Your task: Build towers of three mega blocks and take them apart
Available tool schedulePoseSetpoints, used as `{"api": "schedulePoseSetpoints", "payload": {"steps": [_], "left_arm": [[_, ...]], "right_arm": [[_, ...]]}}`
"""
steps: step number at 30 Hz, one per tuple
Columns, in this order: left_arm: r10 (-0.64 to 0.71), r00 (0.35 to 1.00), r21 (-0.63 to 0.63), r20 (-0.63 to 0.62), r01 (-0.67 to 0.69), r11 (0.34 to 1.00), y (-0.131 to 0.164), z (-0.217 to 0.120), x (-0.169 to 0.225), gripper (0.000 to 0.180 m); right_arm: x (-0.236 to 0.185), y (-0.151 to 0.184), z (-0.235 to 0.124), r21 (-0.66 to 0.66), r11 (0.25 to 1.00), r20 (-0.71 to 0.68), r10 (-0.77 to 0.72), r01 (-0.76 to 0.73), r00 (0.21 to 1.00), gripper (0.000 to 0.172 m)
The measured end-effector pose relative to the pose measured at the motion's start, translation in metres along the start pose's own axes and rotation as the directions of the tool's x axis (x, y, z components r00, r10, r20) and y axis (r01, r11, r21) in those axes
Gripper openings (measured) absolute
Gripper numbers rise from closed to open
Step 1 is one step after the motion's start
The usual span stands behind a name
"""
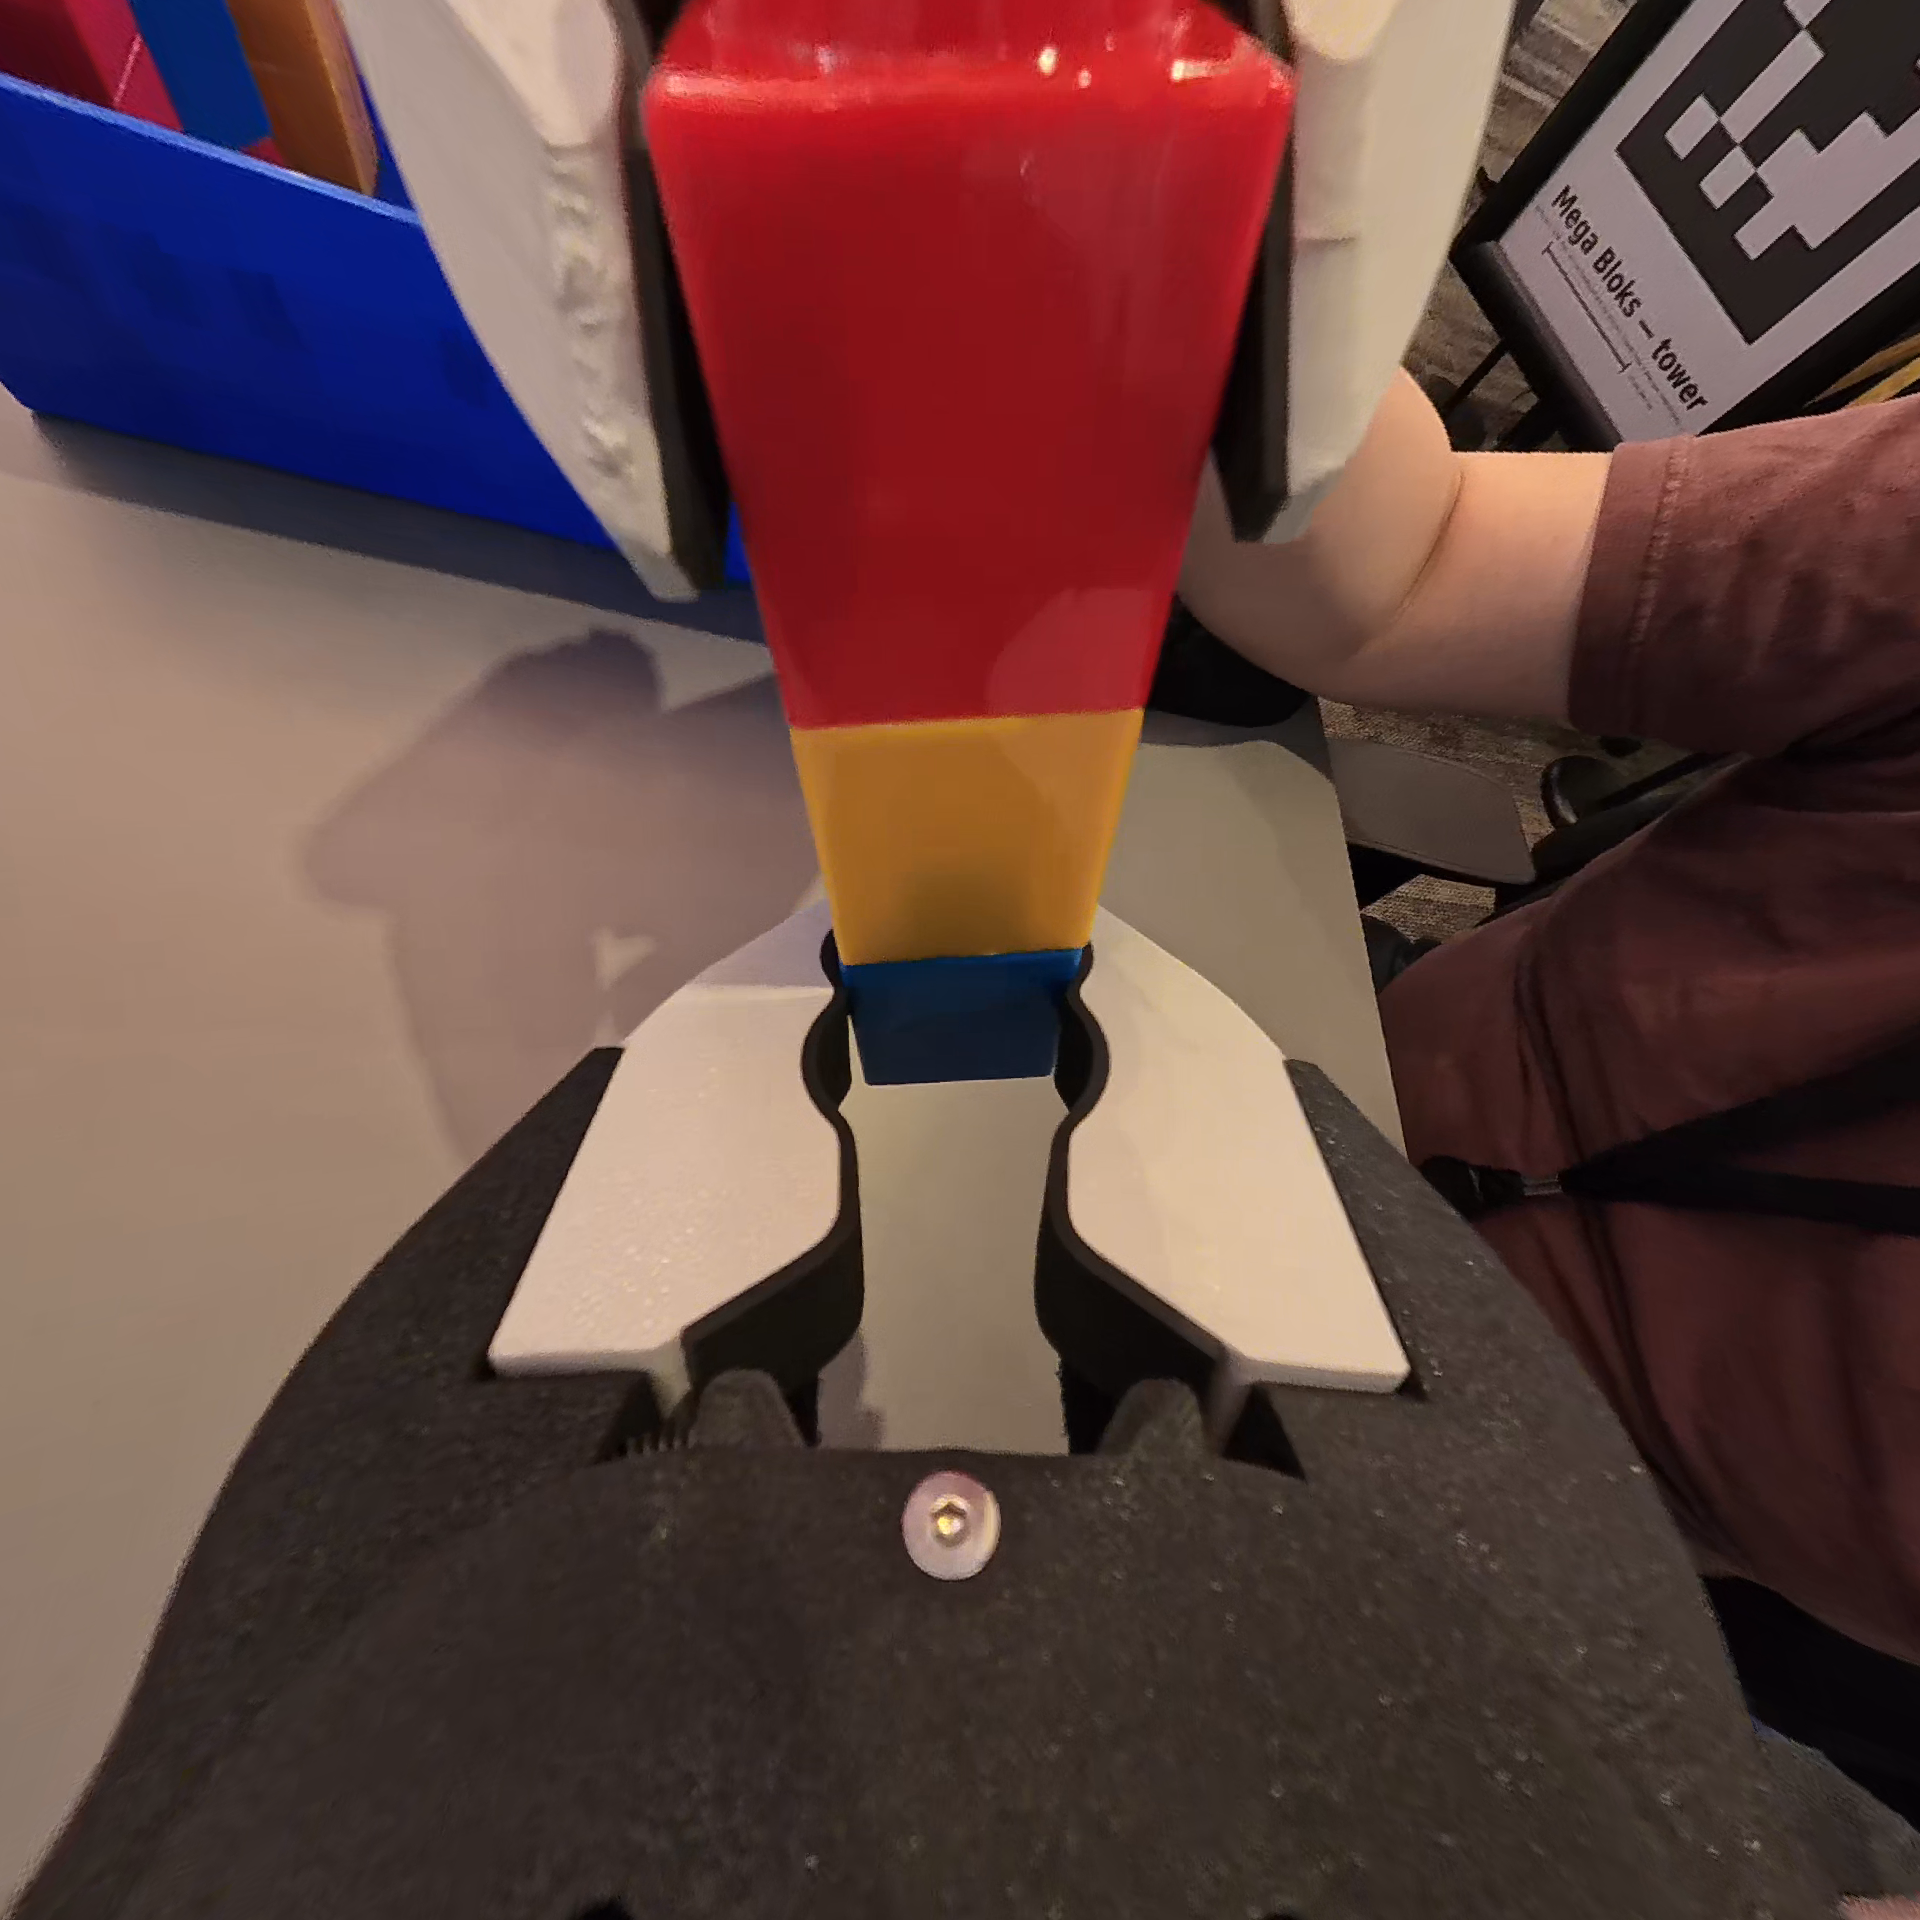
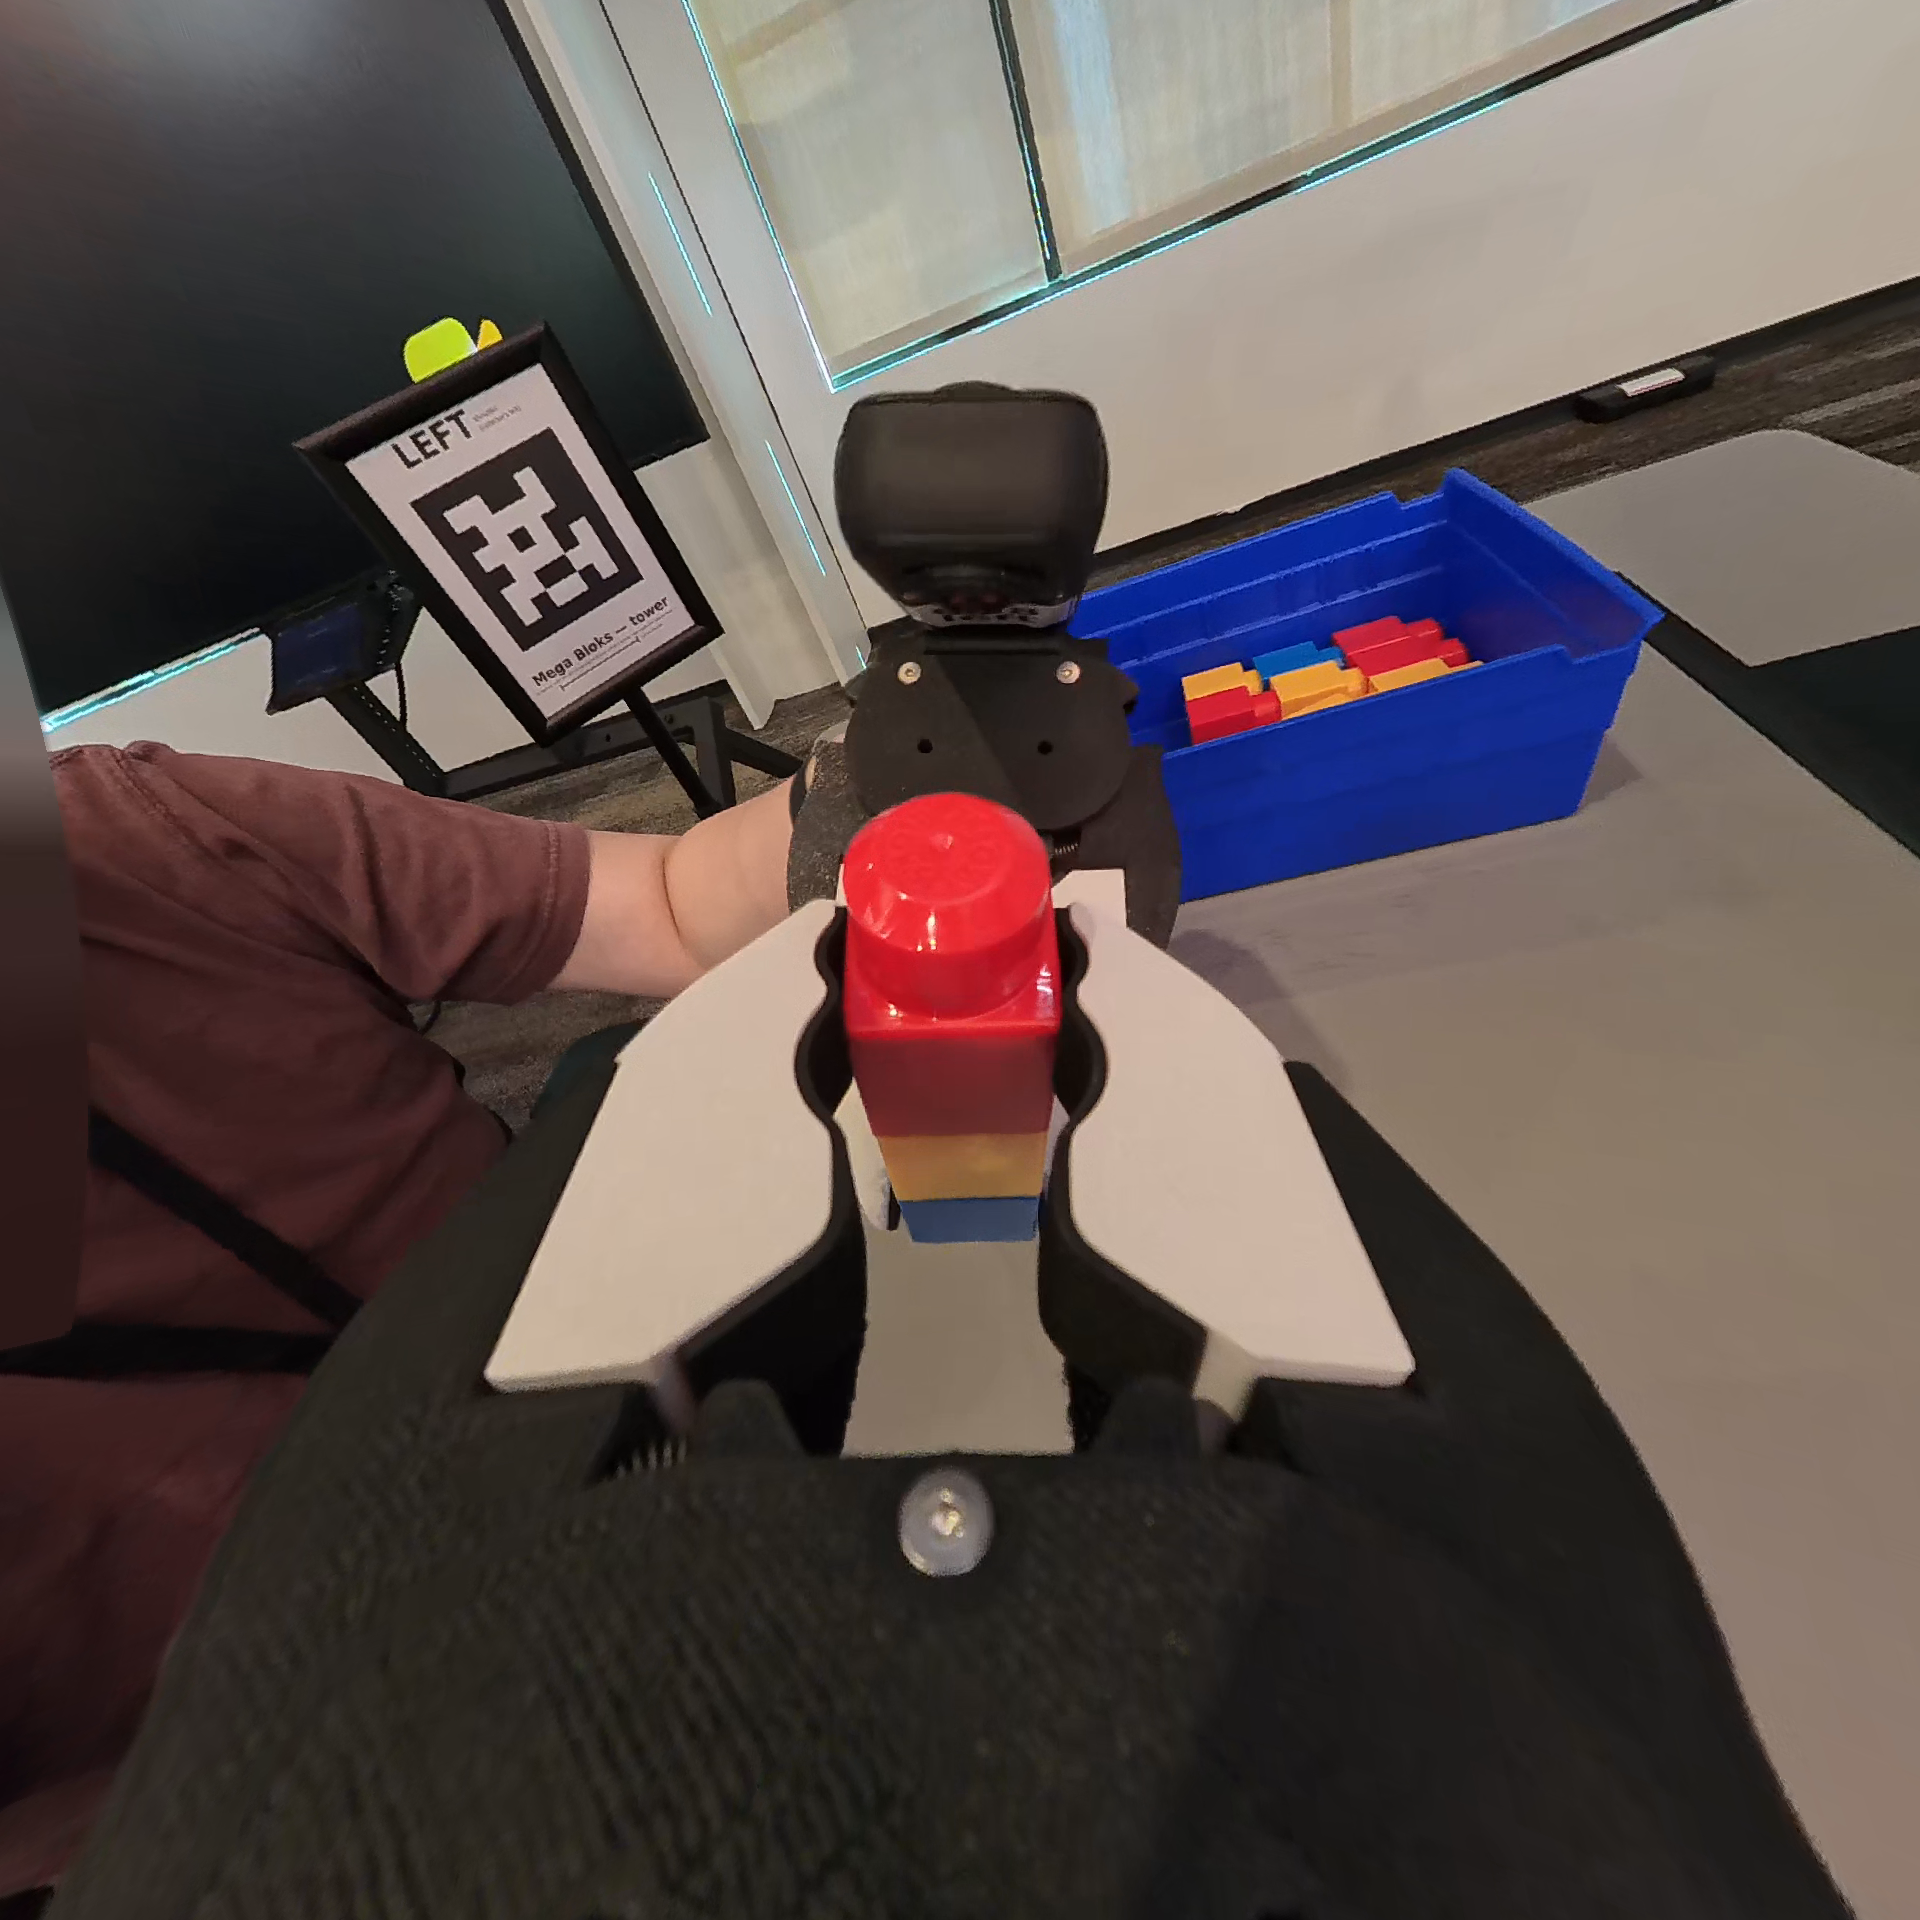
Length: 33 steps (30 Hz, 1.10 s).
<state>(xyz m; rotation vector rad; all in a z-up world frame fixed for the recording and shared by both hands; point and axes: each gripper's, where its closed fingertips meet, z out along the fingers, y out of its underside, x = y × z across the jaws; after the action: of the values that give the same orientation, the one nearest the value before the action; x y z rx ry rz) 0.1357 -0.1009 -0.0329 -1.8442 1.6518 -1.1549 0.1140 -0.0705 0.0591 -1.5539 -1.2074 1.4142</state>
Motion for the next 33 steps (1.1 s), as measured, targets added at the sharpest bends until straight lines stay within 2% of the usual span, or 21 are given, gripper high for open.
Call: {"api": "schedulePoseSetpoints", "payload": {"steps": [6,8,10,13,16,18,22,25,33], "left_arm": [[-0.037,0.999,0.018,0.008,0.037,0.999,-0.007,-0.004,0.008,0.036],[-0.045,0.998,0.044,-0.054,0.047,0.998,-0.012,-0.005,0.018,0.036],[-0.071,0.991,0.048,-0.115,0.077,0.996,-0.013,-0.006,0.025,0.036],[-0.123,0.992,0.05,-0.033,0.125,0.991,-0.012,-0.007,0.012,0.036],[-0.101,0.989,0.009,0.112,0.1,0.995,-0.006,-0.008,-0.003,0.036],[-0.092,0.98,-0.014,0.174,0.096,0.995,-0.004,-0.007,-0.007,0.036],[-0.078,0.983,-0.02,0.167,0.083,0.996,-0.007,-0.004,0.002,0.036],[-0.054,0.981,-0.041,0.187,0.062,0.997,-0.005,-0.004,0.002,0.036],[-0.077,0.989,-0.071,0.128,0.086,0.994,-0.001,-0.002,0.008,0.036]], "right_arm": [[-0.007,-0.007,-0.005,0.033,0.999,0.038,-0.003,0.002,0.999,0.04],[-0.003,-0.011,-0.007,0.045,0.999,-0.018,-0.011,0.012,1.0,0.063],[-0.003,-0.021,-0.014,0.092,0.996,-0.048,-0.012,0.016,0.999,0.067],[-0.005,-0.034,-0.028,0.17,0.985,-0.049,0.018,-0.01,0.999,0.063],[0.0,-0.026,-0.034,0.119,0.993,-0.087,-0.013,0.023,0.996,0.063],[-0.002,-0.02,-0.032,0.094,0.995,-0.057,-0.041,0.046,0.998,0.062],[-0.001,-0.008,-0.022,0.047,0.996,-0.018,-0.077,0.078,0.997,0.057],[-0.009,-0.008,-0.018,0.055,0.993,0.038,-0.103,0.101,0.994,0.038],[-0.008,-0.003,-0.016,0.023,0.999,0.058,-0.044,0.043,0.997,0.038]]}}
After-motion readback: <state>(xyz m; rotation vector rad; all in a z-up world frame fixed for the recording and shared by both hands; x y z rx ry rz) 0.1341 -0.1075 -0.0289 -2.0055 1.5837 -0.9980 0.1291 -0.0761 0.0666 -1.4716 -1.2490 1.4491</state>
